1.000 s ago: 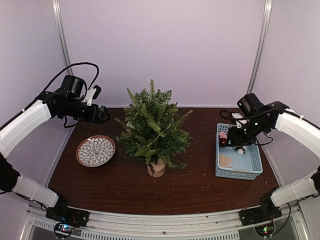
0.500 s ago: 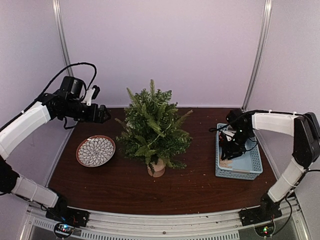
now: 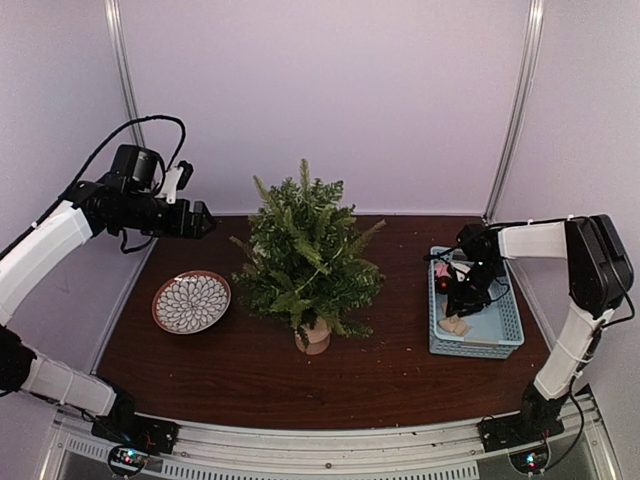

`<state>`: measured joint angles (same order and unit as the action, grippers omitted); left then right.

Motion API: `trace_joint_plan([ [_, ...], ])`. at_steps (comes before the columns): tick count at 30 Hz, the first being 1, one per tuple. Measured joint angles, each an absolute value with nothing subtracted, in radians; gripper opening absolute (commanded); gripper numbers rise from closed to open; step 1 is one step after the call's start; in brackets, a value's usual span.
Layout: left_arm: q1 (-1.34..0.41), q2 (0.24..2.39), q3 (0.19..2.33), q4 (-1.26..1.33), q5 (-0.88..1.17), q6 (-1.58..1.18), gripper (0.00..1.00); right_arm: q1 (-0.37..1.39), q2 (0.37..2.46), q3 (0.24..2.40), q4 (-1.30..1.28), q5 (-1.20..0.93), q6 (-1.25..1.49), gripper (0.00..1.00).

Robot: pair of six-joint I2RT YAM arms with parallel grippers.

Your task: Decorate the small christmas tree

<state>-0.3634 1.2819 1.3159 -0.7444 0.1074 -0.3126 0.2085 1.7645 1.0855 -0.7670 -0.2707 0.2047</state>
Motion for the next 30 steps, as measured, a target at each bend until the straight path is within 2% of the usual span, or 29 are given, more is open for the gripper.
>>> trace_joint_plan([
  [7,-0.363,1.272,1.316,-0.748,0.093,-0.313,0.89,0.173,1.633,1.034,-0.713,-0.228,0.321,0.41],
  [16,-0.363,1.275,1.316,-0.755,0.089,-0.312,0.89,0.172,1.545,1.021,-0.698,-0.229,0.393,0.34],
  [25,-0.363,1.289,1.316,-0.755,0.089,-0.298,0.89,0.172,1.653,1.000,-0.676,-0.232,0.410,0.32],
  [30,-0.363,1.298,1.316,-0.755,0.089,-0.288,0.89,0.172,1.697,0.992,-0.649,-0.244,0.414,0.20],
])
